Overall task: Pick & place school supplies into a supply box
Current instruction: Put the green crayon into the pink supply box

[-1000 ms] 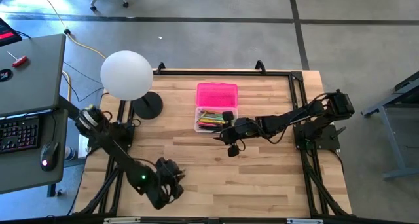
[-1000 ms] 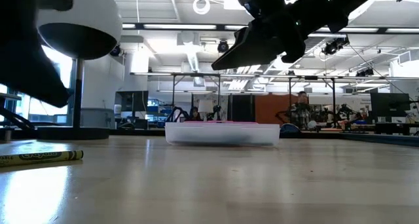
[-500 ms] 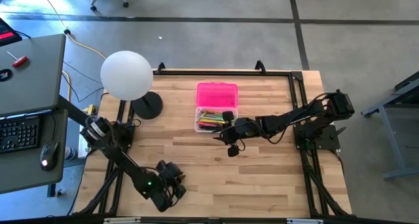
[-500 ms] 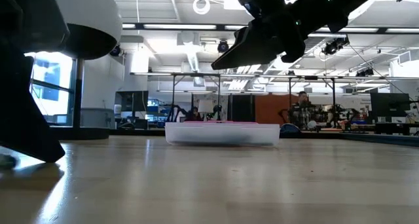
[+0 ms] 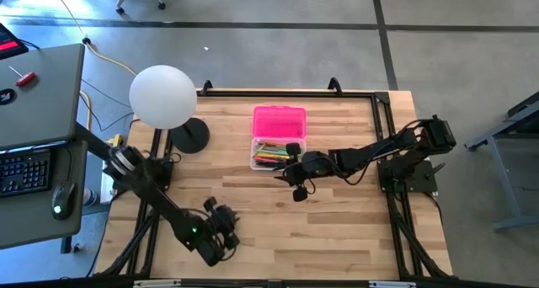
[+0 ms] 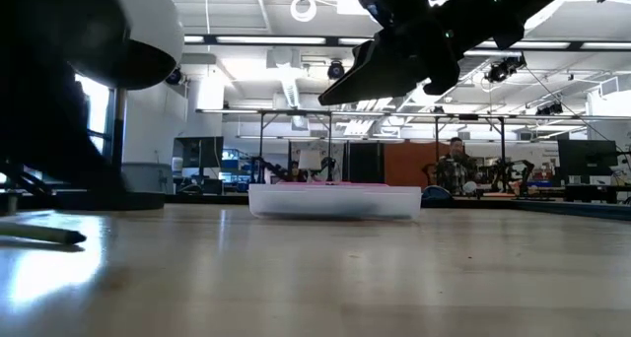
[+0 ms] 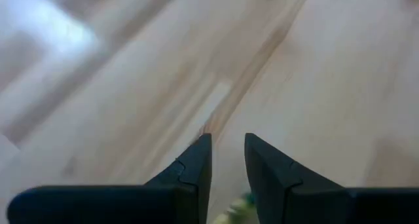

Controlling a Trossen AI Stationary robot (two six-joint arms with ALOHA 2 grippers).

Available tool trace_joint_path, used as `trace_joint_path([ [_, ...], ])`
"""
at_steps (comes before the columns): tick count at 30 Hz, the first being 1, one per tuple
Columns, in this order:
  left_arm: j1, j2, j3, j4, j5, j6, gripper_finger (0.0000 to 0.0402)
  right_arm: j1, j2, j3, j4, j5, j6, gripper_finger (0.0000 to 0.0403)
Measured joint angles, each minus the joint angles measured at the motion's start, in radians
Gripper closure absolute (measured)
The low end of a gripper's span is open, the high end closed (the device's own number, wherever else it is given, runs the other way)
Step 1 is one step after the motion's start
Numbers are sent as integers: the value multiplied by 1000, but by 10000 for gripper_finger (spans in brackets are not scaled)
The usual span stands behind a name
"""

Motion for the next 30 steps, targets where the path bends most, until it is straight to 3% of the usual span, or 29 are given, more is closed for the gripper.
trace_joint_path([
  [9,13,-219,5,-41,71,327,279,-1,0,0,5,0,0,316],
  [15,27,-251,-6,-166,23,396,279,-1,0,0,5,0,0,315],
  [20,93,-243,-91,-85,86,413,279,-1,9,0,52,-73,51,315],
  [25,138,-244,-95,-59,89,427,279,13,161,2,318,-77,182,315],
  [30,143,-321,-21,-166,12,473,279,36,380,72,539,95,183,315],
])
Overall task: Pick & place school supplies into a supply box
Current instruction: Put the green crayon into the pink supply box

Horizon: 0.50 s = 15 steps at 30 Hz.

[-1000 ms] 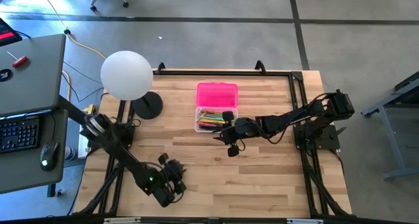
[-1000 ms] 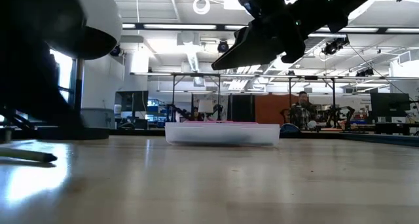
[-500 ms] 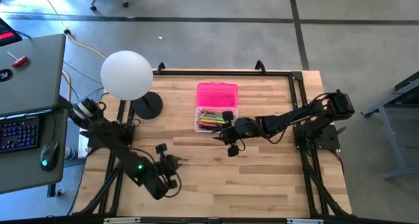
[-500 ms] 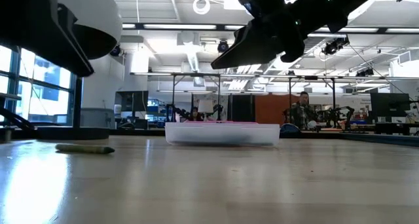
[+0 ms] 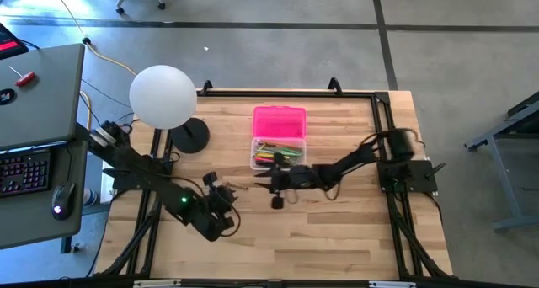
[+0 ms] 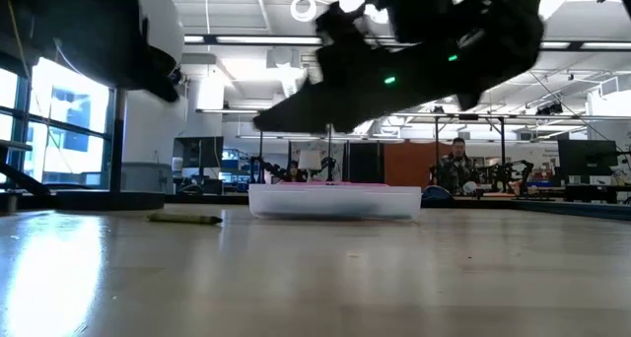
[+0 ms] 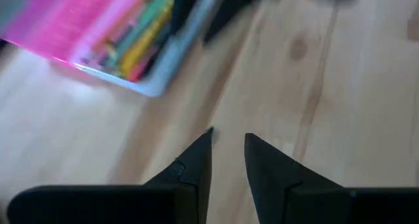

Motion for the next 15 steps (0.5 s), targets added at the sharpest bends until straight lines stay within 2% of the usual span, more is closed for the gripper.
trace_joint_path([
  [4,0,-92,74,-136,-39,0,279,-1,152,191,-111,25,-13,315],
  [8,0,-188,125,-185,-44,0,279,-16,273,410,-312,138,30,315],
  [15,0,-260,142,-179,-24,38,279,-60,380,613,-554,108,122,315],
])
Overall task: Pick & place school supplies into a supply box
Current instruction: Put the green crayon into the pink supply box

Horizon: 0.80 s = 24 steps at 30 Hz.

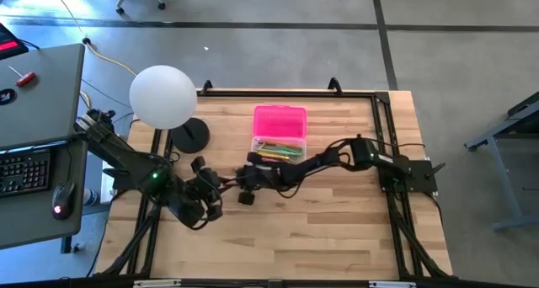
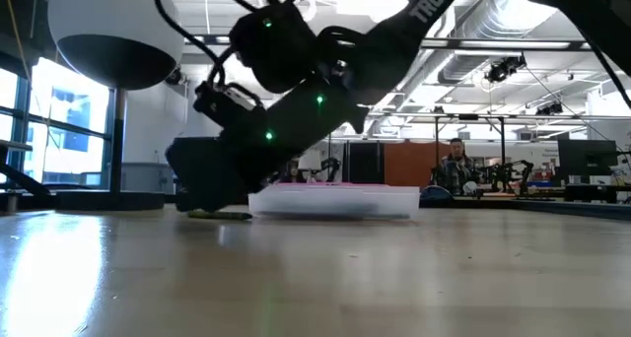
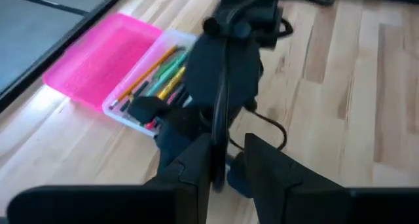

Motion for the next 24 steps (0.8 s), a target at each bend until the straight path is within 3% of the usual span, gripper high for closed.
trace_joint_path([
  [2,0,0,-1,-7,11,8,279,-13,4,16,-53,1,33,316],
  [6,0,5,-1,-11,29,10,279,-50,-2,5,-76,-124,106,316],
  [9,0,16,-1,-21,28,10,279,-56,-3,2,-76,-160,114,316],
  [12,0,17,-1,-26,29,8,279,-40,-9,13,-92,-115,57,316],
  [17,0,18,-1,-24,29,7,279,-7,-43,82,-223,60,-53,316],
  [24,0,18,-2,-20,21,7,279,-47,-51,274,-573,38,-8,316],
])
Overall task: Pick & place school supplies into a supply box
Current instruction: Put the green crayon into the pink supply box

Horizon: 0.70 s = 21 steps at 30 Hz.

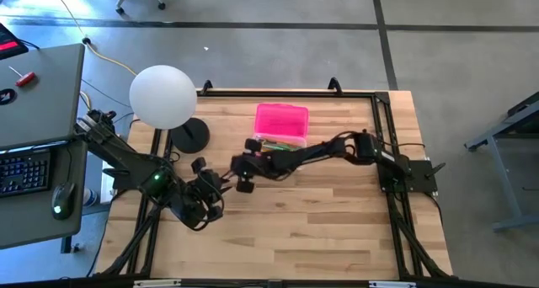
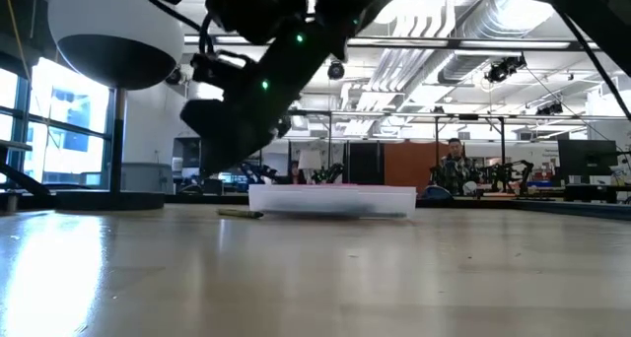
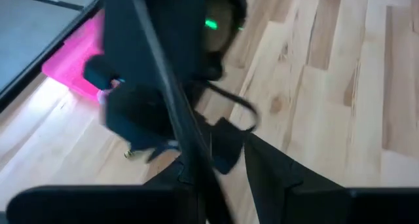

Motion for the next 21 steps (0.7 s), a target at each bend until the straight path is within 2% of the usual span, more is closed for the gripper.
trace_joint_path([
  [4,1,0,0,9,-10,0,279,-44,0,69,-127,-1,113,316],
  [8,2,0,0,18,-18,0,279,-76,0,74,-156,-73,155,316],
  [12,1,0,0,23,-18,0,279,-77,6,74,-152,-131,164,316],
  [16,1,0,0,24,-17,0,279,-76,11,74,-154,-135,143,316],
  [21,1,0,-1,23,-33,-1,279,-96,14,132,-298,-159,156,316],
])
